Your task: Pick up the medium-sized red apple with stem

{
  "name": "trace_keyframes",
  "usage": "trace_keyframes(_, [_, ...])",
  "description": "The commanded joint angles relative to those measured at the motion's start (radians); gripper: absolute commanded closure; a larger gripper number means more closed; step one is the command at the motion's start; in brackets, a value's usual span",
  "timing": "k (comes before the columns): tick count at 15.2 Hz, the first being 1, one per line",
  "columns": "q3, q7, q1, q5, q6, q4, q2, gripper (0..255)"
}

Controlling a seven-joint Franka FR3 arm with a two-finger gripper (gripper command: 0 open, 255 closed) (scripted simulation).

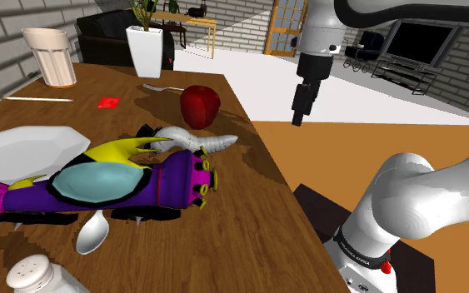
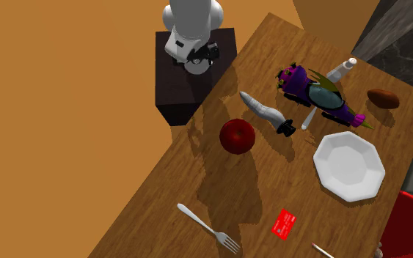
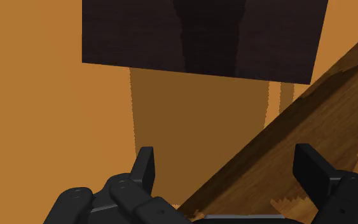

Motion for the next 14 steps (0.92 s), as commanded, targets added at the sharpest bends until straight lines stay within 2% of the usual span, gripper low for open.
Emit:
trace_keyframes(1, [0.000,0.000,0.000,0.000,0.000,0.000,0.000,0])
trace_keyframes(7, [0.084,0.204,-0.017,0.088,-0.005,0.211,0.230,0])
trace_keyframes(14, [0.150,0.437,-0.041,0.142,-0.043,0.511,0.508,0])
